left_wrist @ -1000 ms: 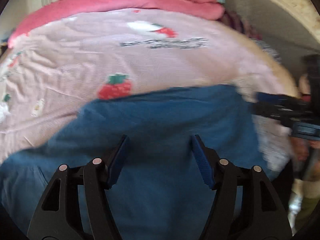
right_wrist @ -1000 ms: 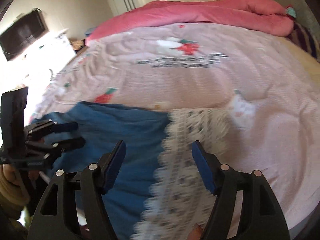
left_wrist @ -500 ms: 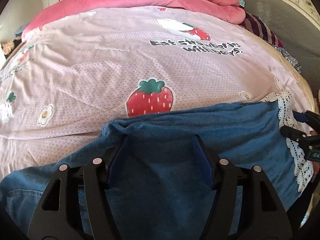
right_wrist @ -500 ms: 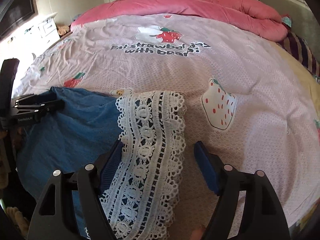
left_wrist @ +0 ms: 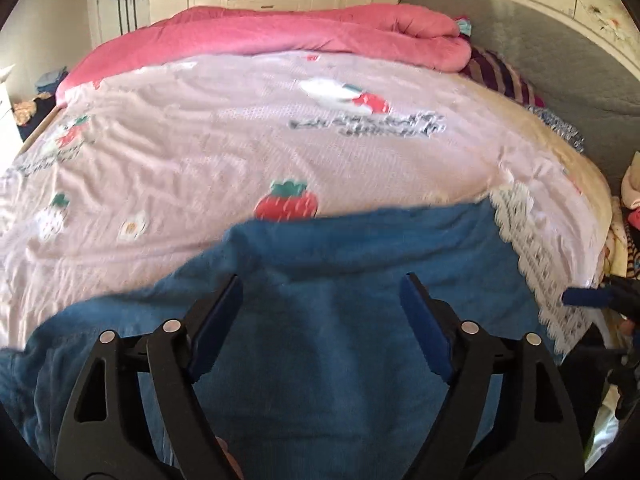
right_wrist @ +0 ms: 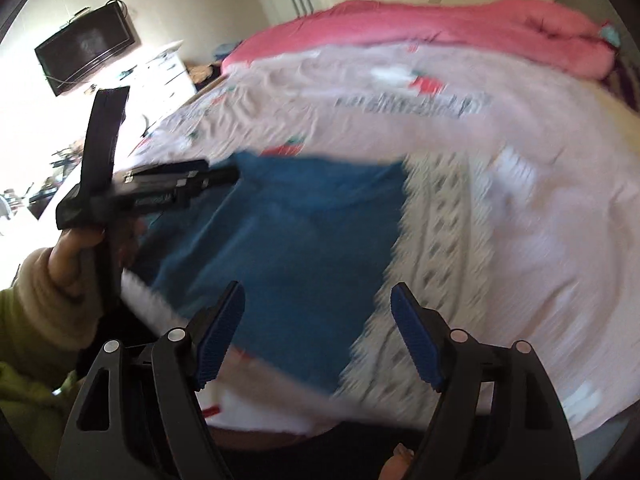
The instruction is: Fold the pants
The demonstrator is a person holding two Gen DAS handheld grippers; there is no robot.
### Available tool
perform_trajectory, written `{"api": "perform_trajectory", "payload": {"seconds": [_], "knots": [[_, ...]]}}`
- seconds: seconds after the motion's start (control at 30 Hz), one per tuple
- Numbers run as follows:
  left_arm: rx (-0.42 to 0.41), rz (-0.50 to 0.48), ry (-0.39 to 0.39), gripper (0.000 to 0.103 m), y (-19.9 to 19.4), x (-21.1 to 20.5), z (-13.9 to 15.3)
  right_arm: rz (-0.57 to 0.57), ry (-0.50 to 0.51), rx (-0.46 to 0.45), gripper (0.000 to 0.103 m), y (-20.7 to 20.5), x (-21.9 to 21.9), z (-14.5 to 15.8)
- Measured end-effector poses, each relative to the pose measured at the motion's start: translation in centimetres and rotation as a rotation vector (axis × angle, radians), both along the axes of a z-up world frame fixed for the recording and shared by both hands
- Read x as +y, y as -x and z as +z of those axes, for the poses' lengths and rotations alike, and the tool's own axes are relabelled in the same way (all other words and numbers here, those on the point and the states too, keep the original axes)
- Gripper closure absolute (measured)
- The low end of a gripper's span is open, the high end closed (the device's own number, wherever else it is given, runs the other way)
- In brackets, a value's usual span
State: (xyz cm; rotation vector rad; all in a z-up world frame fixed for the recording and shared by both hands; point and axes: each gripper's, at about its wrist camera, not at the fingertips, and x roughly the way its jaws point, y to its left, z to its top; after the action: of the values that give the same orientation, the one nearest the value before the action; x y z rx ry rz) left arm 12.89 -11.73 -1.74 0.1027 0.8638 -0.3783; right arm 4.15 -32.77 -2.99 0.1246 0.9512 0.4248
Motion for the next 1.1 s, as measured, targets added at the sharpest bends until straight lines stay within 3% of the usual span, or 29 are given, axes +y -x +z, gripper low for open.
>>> {"api": "perform_trajectory", "payload": {"seconds": [0.13,0.23,0.33,0.5,0.8,1.1], "knots": [[0.042,0.059,-0.044,0.029,0.1,1.9,-2.2,-0.064,0.036,0.094,0.028,0.6,-1.2,-2.6],[0.09,0.096,-0.016,0.029,-0.9,3.4,-3.9,-0.082,-0.013,0.079,0.028,0.9,-1.9,-2.8],[0.076,0.099,-0.023,0.029,-0.8,3.3,-4.1,-0.089,-0.006,0.073,0.028,0.9,-1.6,-2.8],[0.032,0.091,-0.003,0.028,0.8,3.1,-1.5,-0.096,-0.031,0.008,0.023,1.9,-2.0,-0.5],[-0.067,0.026,0.013,0.014,5.0,1.0,3.4,-0.152,-0.003,-0.101,0.013,2.9,-3.2,4.0],[-0.093,-0.018,0.019,0.01,7.3,-0.8,5.3,-0.185,0.026,-0.172,0.009,2.7,-4.3,7.1]]}}
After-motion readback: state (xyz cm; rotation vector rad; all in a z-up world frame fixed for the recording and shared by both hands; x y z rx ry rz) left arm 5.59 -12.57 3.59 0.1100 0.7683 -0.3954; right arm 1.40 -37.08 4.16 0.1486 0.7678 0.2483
